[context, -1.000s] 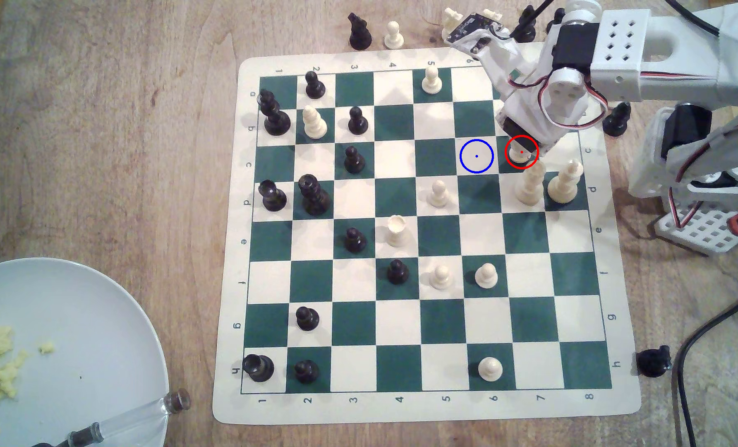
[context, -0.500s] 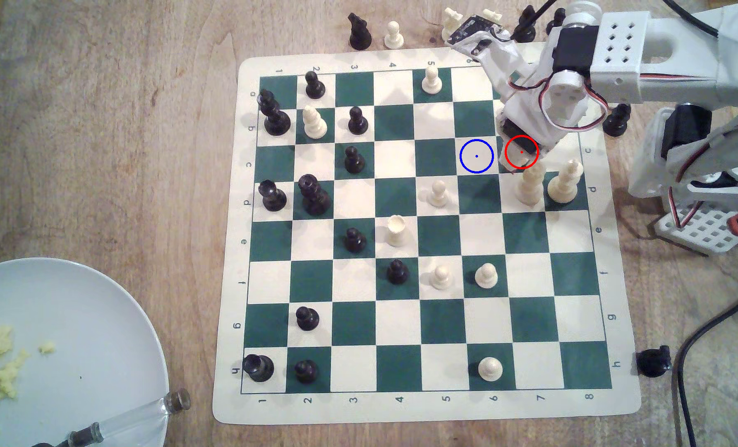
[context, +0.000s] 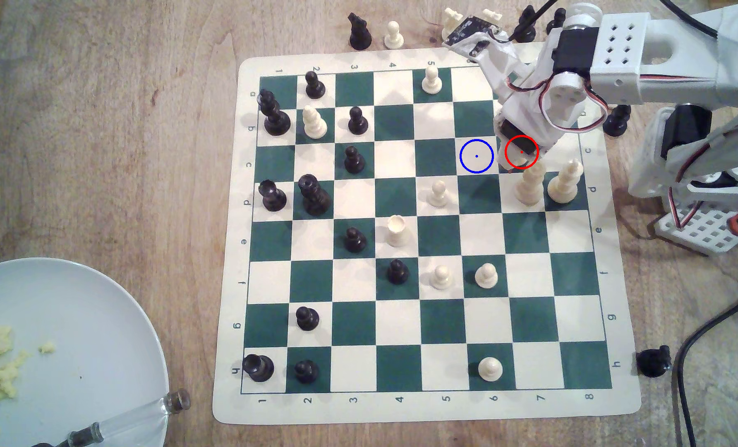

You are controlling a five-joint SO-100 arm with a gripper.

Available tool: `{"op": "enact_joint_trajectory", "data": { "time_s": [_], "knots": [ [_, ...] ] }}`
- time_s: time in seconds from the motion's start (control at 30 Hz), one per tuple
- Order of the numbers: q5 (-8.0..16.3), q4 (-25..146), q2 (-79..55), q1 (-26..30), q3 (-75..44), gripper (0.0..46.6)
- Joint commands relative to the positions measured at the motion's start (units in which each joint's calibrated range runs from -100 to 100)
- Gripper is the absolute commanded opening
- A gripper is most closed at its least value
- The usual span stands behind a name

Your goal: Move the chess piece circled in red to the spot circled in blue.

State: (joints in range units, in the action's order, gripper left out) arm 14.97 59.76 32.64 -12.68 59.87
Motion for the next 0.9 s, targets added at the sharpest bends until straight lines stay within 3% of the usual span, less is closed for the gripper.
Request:
{"op": "enact_joint_trajectory", "data": {
  "time_s": [0.0,0.37,0.87],
  "knots": [
    [-0.2,-0.5,3.4,-0.7,-0.8,11.5],
    [-0.6,-0.5,4.1,-0.6,-0.4,0.3],
    [-1.0,5.4,9.1,-1.0,-4.7,0.2]
  ]
}}
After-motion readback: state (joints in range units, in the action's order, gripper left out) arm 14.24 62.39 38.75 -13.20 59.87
